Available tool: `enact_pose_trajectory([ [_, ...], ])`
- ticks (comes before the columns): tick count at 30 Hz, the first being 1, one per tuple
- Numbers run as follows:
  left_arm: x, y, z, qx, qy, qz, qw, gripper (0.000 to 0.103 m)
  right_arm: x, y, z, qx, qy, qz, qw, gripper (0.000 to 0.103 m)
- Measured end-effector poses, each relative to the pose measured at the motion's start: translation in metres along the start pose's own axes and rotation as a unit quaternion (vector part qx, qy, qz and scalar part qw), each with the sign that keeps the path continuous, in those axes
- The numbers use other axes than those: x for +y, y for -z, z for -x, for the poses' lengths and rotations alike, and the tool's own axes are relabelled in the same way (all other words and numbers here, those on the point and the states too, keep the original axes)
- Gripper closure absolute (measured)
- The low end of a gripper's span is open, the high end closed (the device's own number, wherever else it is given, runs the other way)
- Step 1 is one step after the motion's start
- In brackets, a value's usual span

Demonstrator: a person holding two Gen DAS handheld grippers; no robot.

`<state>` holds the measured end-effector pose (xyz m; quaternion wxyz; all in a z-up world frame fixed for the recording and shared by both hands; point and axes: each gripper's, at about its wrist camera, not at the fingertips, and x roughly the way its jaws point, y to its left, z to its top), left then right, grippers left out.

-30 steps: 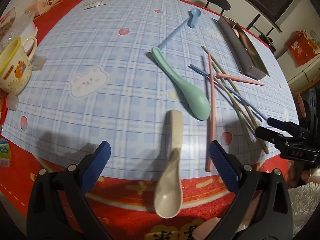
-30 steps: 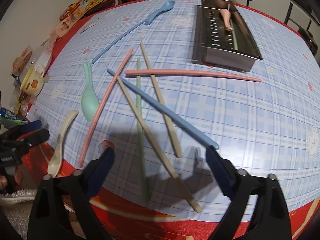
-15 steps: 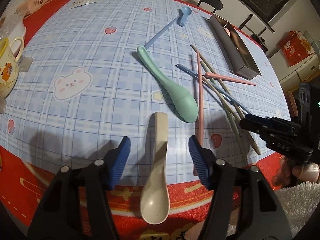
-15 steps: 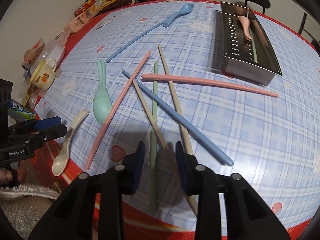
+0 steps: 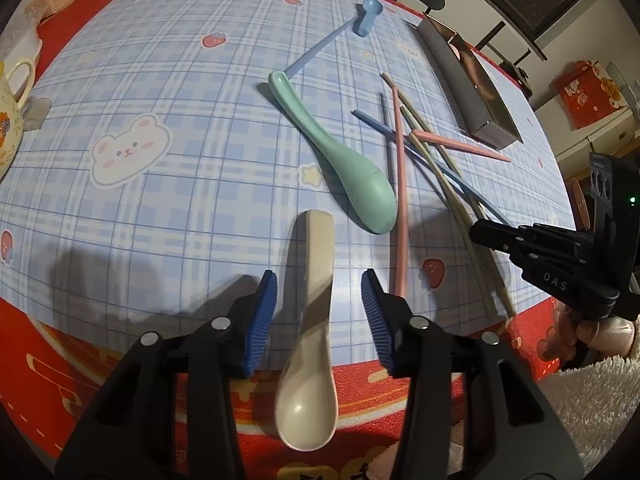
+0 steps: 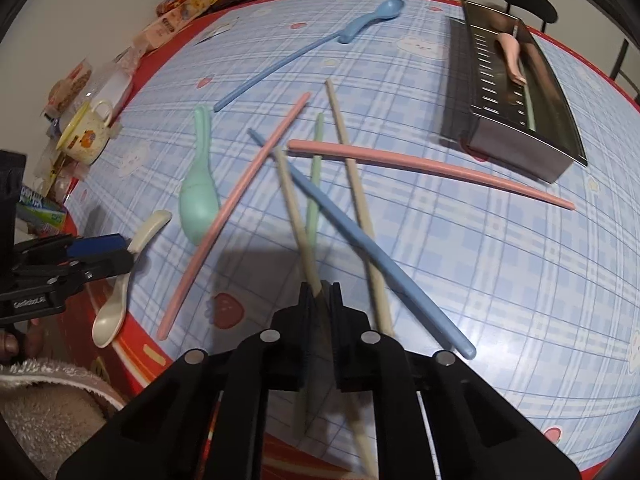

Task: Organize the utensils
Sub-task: 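Close the left tool on the cream spoon handle while the right tool grasps the beige chopstick, then carry the cream spoon and beige chopstick over the steel rack with both tools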

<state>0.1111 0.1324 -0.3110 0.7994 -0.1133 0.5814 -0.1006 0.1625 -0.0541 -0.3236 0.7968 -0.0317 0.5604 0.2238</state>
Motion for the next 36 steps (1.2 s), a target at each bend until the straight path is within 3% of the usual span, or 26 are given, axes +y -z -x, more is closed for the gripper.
enact_pose_trajectory([
  [7, -0.006, -0.001, -0.01, 0.011, -0.005, -0.011, 0.9999, 0.069, 0.003, 0.001, -0.005, 0.009, -0.009, -0.002, 1.0, 0.095],
  [11, -0.002, -0.001, -0.013, 0.016, -0.009, -0.002, 0.9998, 0.082, 0.003, 0.003, -0.004, 0.006, -0.008, -0.011, 1.0, 0.096],
  [14, 0.002, 0.0, -0.013, 0.014, -0.006, 0.006, 0.9999, 0.085, 0.001, 0.004, -0.002, 0.003, -0.017, -0.028, 0.999, 0.097],
  [22, 0.001, 0.001, -0.007, 0.003, 0.0, 0.002, 1.0, 0.085, -0.004, 0.011, 0.011, -0.012, -0.051, -0.065, 0.997, 0.097],
  [36, -0.013, -0.025, 0.033, -0.042, 0.05, -0.003, 0.9979, 0.086, -0.018, 0.0, 0.033, -0.05, -0.096, -0.114, 0.988, 0.097],
])
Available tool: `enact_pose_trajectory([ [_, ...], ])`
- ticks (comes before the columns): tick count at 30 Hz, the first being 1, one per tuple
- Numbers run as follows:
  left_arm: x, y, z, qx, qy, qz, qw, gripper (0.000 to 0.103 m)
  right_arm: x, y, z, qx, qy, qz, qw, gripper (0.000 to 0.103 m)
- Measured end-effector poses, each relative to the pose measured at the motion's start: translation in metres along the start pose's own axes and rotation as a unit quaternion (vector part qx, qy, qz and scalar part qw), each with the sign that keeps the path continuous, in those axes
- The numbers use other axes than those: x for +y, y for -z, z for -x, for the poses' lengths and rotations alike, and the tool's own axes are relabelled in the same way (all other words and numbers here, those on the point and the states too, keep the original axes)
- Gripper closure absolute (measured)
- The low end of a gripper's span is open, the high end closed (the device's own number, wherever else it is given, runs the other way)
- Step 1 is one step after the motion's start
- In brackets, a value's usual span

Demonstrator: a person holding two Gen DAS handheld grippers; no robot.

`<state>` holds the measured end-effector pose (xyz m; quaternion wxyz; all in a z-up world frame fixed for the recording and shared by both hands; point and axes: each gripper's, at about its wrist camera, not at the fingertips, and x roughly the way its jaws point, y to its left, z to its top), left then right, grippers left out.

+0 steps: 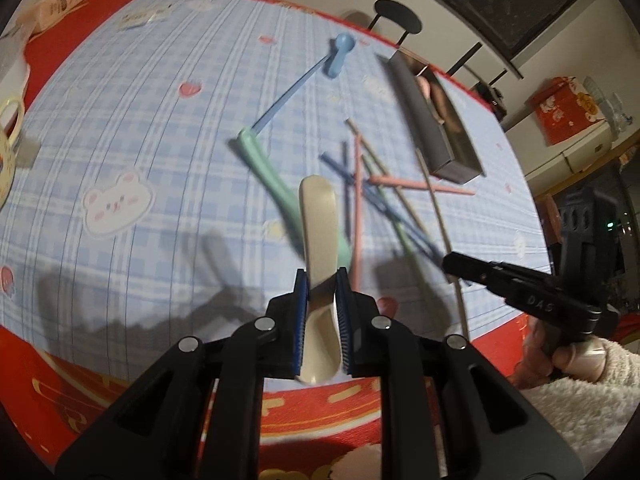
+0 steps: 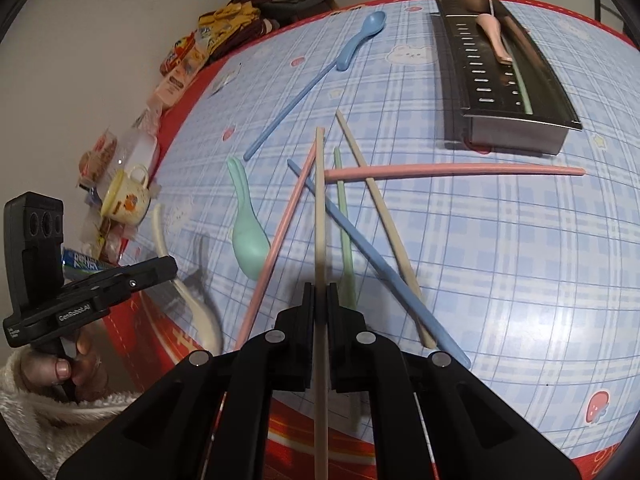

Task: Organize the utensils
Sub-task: 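Carry the cream spoon and beige chopstick over the steel rack with both tools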

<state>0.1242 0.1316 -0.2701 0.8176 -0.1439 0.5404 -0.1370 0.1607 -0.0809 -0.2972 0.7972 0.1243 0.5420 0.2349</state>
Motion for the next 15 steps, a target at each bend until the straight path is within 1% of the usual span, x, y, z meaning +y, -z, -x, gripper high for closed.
enact_pose_trajectory([
  [8, -0.02, -0.018, 0.012, -0.014, 0.031, -0.018, 0.9992, 0.086, -0.009, -0.009, 0.019, -0.029, -0.014, -0.034, 0.999, 0.097],
  [15, -0.039, -0.042, 0.021, -0.024, 0.056, -0.039, 0.9974, 0.086, -0.021, -0.025, 0.042, -0.065, -0.012, -0.055, 0.996, 0.097],
])
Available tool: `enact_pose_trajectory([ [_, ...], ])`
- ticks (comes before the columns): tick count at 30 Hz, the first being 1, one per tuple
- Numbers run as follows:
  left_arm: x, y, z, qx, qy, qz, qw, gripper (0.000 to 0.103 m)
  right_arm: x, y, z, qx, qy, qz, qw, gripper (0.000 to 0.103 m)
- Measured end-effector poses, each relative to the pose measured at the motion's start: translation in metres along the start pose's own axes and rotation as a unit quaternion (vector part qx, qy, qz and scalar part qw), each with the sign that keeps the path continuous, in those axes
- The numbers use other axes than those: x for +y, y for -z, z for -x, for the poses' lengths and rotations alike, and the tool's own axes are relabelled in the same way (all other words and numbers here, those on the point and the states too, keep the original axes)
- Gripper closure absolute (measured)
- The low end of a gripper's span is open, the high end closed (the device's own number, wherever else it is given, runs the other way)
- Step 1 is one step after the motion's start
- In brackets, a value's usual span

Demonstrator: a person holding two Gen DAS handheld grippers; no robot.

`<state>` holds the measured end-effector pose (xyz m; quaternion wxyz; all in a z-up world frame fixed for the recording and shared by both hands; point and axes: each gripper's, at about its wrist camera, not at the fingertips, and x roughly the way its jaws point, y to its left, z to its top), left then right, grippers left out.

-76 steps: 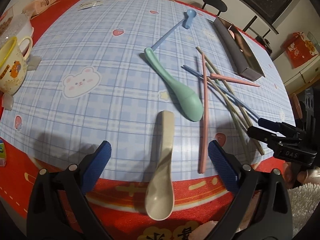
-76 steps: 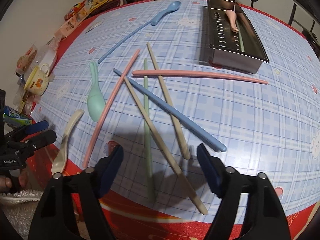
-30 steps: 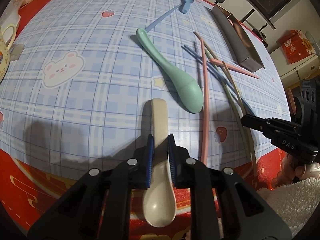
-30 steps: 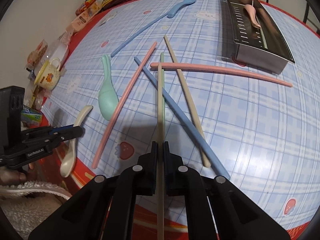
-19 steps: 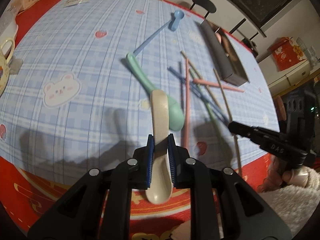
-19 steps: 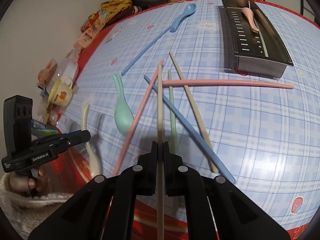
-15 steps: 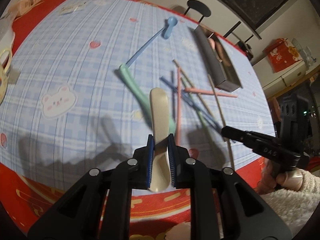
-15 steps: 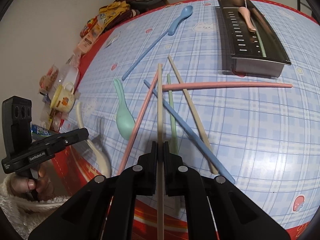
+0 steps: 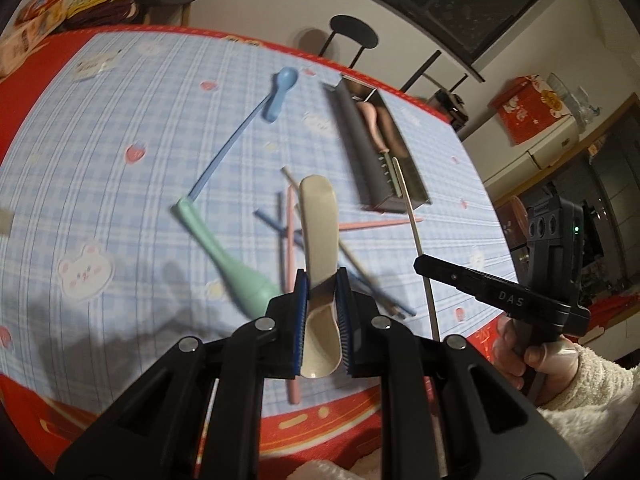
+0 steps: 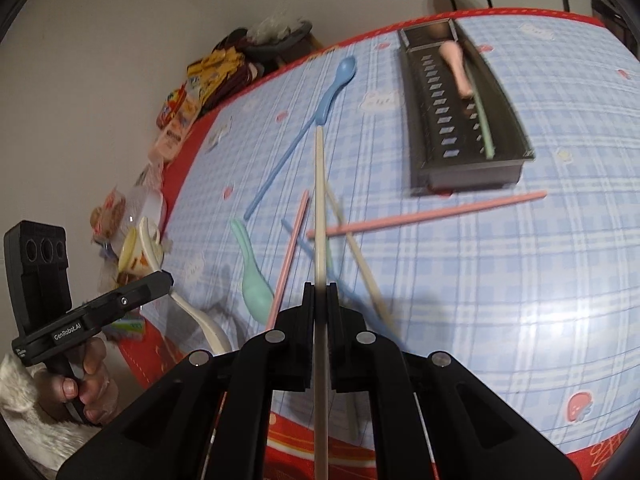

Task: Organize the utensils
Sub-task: 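Carry the cream spoon and beige chopstick over the steel rack with both tools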

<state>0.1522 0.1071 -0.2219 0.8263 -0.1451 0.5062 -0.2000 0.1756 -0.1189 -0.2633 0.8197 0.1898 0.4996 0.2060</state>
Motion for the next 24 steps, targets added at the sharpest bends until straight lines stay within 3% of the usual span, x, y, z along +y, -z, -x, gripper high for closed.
enact_pose_trajectory([
  [13, -0.044, -0.077, -0.016, -0.02, 0.046, -0.052, 0.9974, 0.086, -0.042, -0.066, 0.034, -0.069, 0.048, -0.021, 0.996, 0.097],
  [24, -0.077, -0.165, -0.074, -0.016, 0.074, -0.067, 0.9949, 0.086, -0.071, -0.137, 0.029, -0.111, 0.088, -0.009, 0.99, 0.097],
])
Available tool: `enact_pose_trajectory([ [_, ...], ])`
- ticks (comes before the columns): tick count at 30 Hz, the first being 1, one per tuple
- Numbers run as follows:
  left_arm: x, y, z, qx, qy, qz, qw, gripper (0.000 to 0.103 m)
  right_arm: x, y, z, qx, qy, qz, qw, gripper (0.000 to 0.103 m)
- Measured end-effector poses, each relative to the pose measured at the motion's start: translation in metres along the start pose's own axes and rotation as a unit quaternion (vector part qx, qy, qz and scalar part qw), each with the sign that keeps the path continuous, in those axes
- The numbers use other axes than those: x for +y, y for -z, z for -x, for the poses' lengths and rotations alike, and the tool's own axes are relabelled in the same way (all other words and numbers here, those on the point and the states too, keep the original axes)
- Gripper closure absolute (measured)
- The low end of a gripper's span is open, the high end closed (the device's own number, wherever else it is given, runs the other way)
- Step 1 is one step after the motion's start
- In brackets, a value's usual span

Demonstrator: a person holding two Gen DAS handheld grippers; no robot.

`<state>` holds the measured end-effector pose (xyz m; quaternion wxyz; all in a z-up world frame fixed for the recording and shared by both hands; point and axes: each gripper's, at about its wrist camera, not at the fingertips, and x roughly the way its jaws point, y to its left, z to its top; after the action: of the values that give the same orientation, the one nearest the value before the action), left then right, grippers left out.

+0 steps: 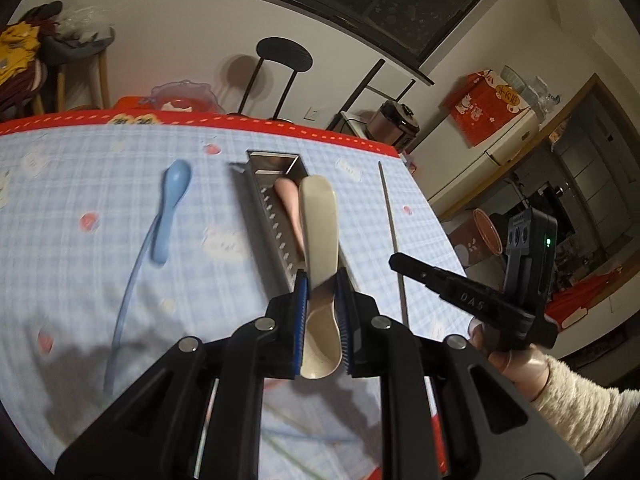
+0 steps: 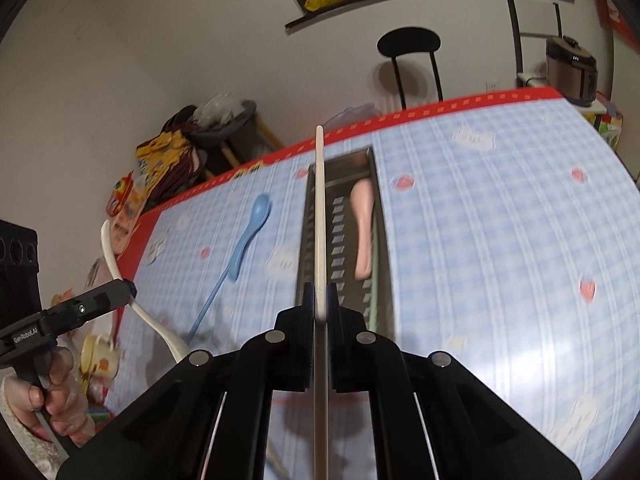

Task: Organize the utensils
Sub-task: 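Carry the cream spoon and beige chopstick over the steel rack with both tools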

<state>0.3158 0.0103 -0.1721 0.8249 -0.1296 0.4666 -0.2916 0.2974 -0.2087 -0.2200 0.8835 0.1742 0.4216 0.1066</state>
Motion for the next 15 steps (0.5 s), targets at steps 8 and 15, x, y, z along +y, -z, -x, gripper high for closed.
enact_pose_trajectory([
  [8, -0.007, -0.044, -0.066, 0.018, -0.004, -0.009, 0.9998, 0.086, 0.0, -0.025, -0.034, -0.018, 0.032, 0.043, 0.998, 0.097],
  [15, 0.006, -0.062, -0.113, 0.042, -0.011, 0.017, 0.9989, 0.086, -0.006, -0.028, -0.058, -0.015, 0.039, 0.046, 0.998, 0.097],
])
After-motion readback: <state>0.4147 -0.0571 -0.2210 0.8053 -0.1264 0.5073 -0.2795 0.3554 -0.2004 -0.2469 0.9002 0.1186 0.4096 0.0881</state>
